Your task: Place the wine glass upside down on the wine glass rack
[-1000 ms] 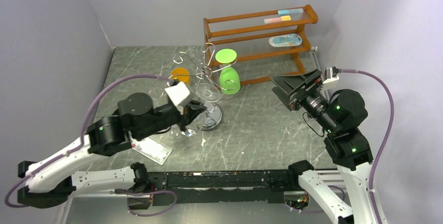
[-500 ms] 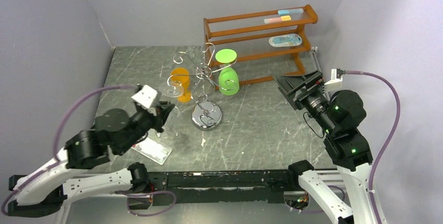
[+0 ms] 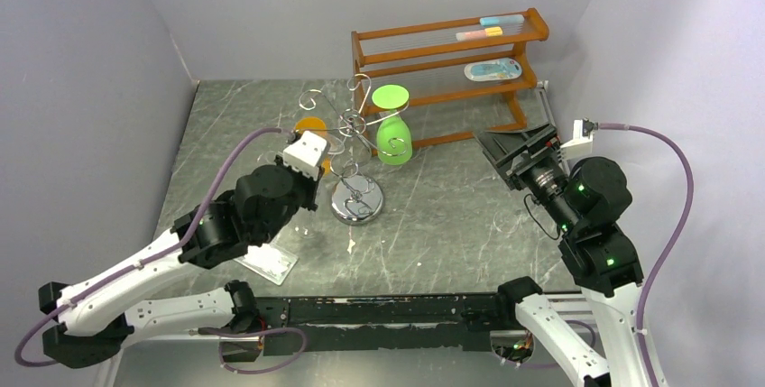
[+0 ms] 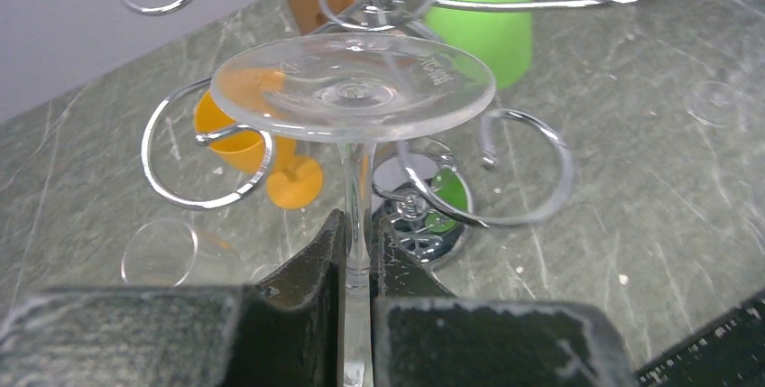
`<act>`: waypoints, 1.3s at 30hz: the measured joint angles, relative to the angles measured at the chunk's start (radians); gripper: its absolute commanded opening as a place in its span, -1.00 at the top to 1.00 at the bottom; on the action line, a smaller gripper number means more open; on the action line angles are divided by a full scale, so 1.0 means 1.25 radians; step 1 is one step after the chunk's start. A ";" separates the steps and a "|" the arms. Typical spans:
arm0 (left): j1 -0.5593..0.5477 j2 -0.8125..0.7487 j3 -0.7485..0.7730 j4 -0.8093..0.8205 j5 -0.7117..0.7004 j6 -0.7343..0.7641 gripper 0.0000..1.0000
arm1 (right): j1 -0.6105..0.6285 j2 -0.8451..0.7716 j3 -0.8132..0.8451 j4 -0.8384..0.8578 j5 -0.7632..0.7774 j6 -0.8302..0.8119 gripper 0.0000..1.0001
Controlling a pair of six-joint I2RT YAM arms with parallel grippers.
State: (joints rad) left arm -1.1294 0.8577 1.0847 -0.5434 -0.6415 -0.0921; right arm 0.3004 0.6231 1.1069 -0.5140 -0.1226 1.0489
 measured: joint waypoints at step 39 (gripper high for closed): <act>0.356 -0.019 -0.240 0.392 0.323 -0.049 0.90 | 0.000 -0.020 -0.049 0.049 -0.013 -0.026 -0.63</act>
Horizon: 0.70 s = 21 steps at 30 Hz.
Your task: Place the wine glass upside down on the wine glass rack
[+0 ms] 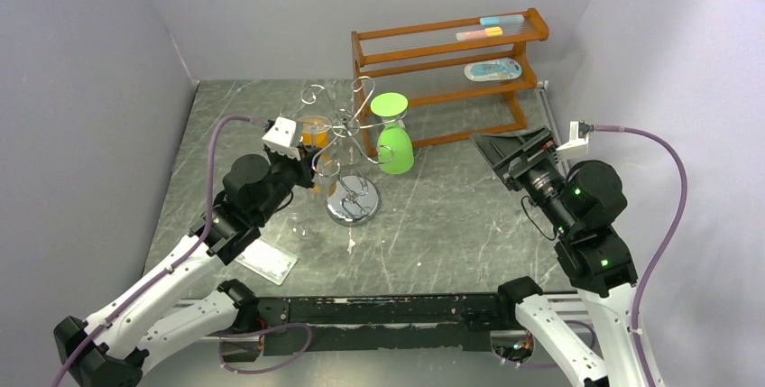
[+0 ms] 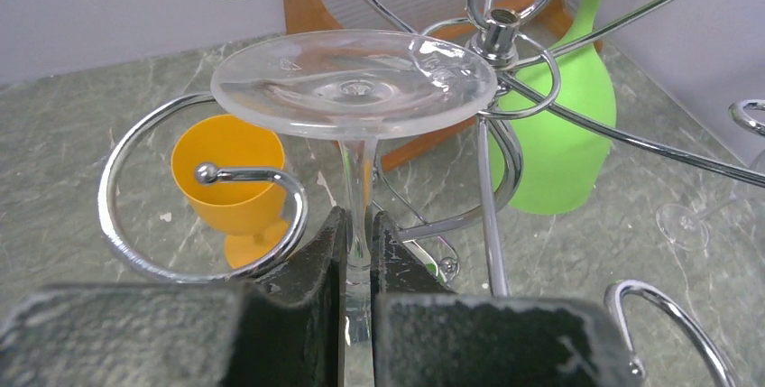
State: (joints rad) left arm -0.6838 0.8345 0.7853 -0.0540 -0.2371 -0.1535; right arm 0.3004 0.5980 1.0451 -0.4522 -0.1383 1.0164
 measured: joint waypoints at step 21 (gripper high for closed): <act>0.001 -0.056 -0.065 0.086 -0.068 0.032 0.90 | 0.000 -0.009 0.000 0.011 -0.003 -0.006 -0.61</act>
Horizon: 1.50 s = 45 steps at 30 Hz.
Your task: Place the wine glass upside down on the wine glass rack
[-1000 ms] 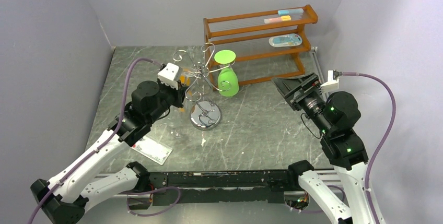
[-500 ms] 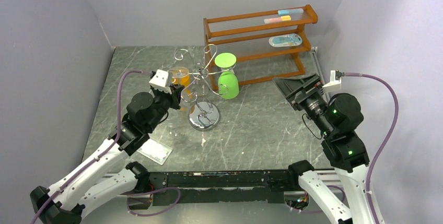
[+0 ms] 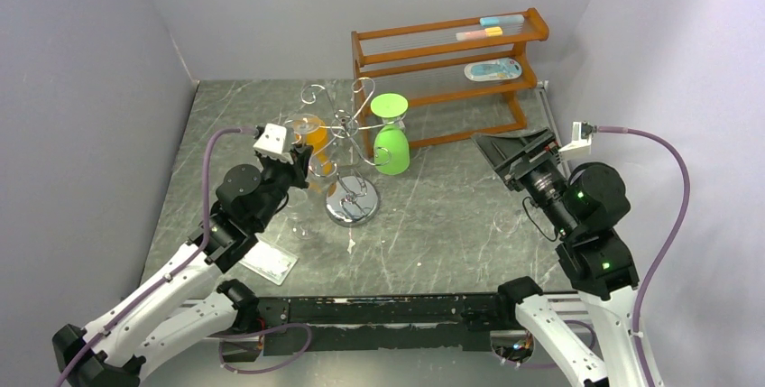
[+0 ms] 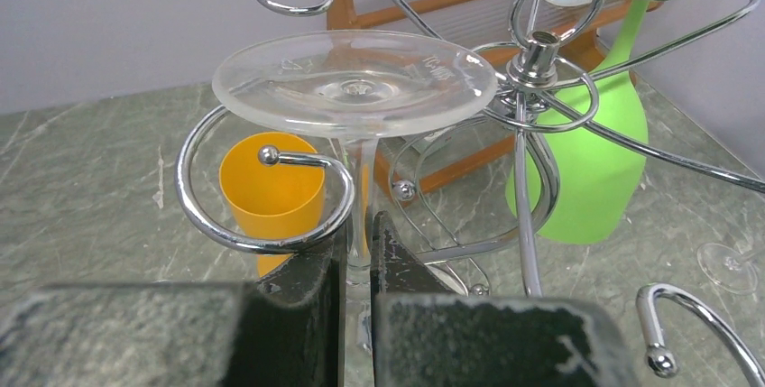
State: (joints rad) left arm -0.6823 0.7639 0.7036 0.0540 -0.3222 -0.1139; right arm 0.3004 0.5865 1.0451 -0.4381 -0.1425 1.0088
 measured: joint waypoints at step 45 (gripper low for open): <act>0.001 -0.042 -0.174 0.300 -0.005 0.100 0.90 | 0.000 -0.024 -0.003 0.024 0.013 -0.036 -0.60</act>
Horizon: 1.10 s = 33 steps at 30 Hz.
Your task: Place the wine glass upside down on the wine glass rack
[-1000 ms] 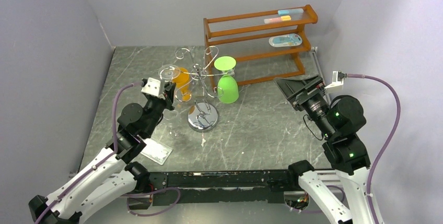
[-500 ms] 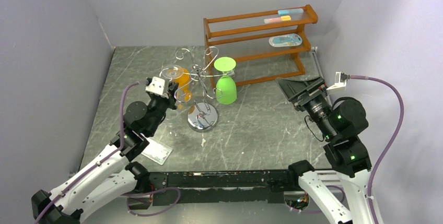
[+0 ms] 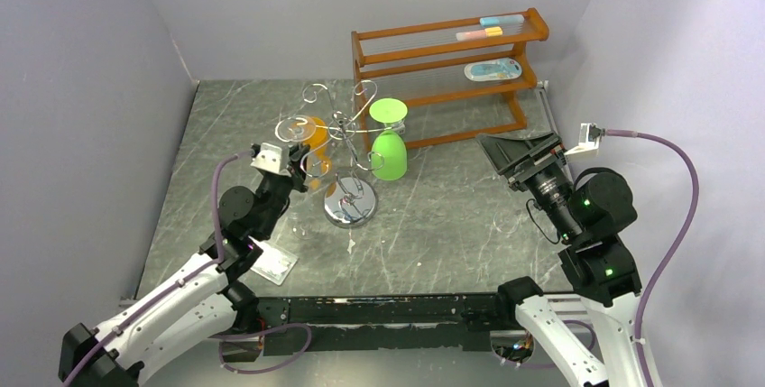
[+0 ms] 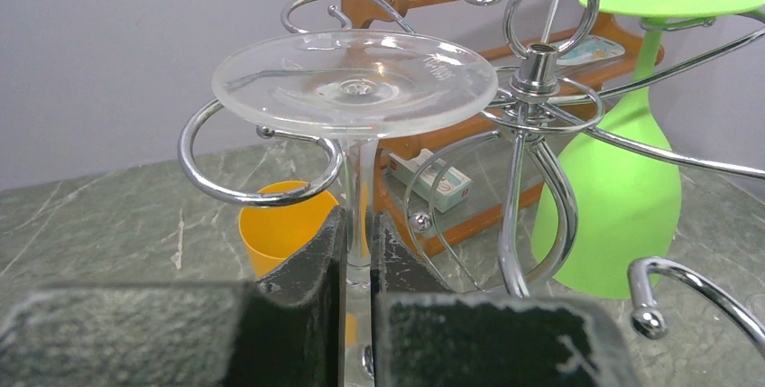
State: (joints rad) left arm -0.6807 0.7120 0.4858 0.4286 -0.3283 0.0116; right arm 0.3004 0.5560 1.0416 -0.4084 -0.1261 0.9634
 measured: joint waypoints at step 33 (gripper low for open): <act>0.093 0.074 -0.023 0.162 0.034 -0.006 0.90 | 0.000 0.000 0.000 0.007 0.000 -0.003 -0.60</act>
State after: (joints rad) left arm -0.5644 0.8043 0.4564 0.6308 -0.2863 0.0040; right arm 0.3004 0.5564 1.0416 -0.4000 -0.1261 0.9600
